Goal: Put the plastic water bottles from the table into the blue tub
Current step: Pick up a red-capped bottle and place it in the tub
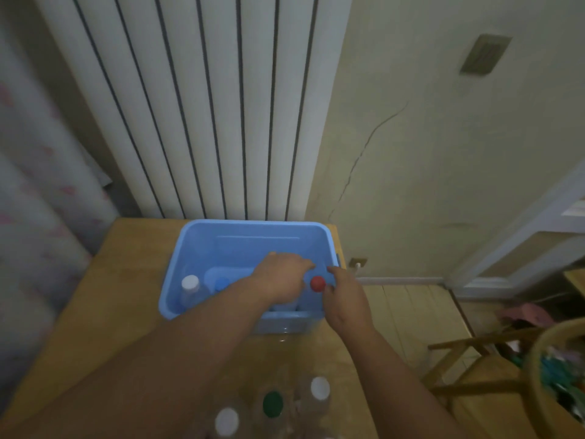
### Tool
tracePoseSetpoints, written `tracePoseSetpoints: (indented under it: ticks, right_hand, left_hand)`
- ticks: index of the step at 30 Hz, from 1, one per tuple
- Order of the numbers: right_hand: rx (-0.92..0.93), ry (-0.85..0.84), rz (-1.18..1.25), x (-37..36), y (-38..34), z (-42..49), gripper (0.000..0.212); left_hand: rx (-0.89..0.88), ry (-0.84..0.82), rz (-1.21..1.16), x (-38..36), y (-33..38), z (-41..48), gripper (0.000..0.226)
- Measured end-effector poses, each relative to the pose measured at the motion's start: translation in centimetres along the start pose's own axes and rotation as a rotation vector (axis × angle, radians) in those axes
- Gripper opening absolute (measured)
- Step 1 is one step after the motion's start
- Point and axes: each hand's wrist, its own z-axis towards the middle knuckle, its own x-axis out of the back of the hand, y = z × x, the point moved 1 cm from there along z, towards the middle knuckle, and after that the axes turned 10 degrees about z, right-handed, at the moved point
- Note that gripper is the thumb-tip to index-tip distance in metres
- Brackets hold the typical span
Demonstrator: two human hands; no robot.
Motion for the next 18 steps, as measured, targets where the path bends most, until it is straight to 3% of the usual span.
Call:
tracePoseSetpoints:
  ticks: [10,18]
  right_hand:
    - [0.141,-0.124,-0.051,-4.5,-7.3,-5.8,0.039]
    - [0.124,-0.409,-0.156,-8.7,-9.3,-12.5,0.04]
  left_hand:
    - [0.151,0.052,-0.216,2.2,-5.9,-9.7,0.04]
    - [0.163,-0.073,-0.204,-0.5,-7.9,-18.3,0.037]
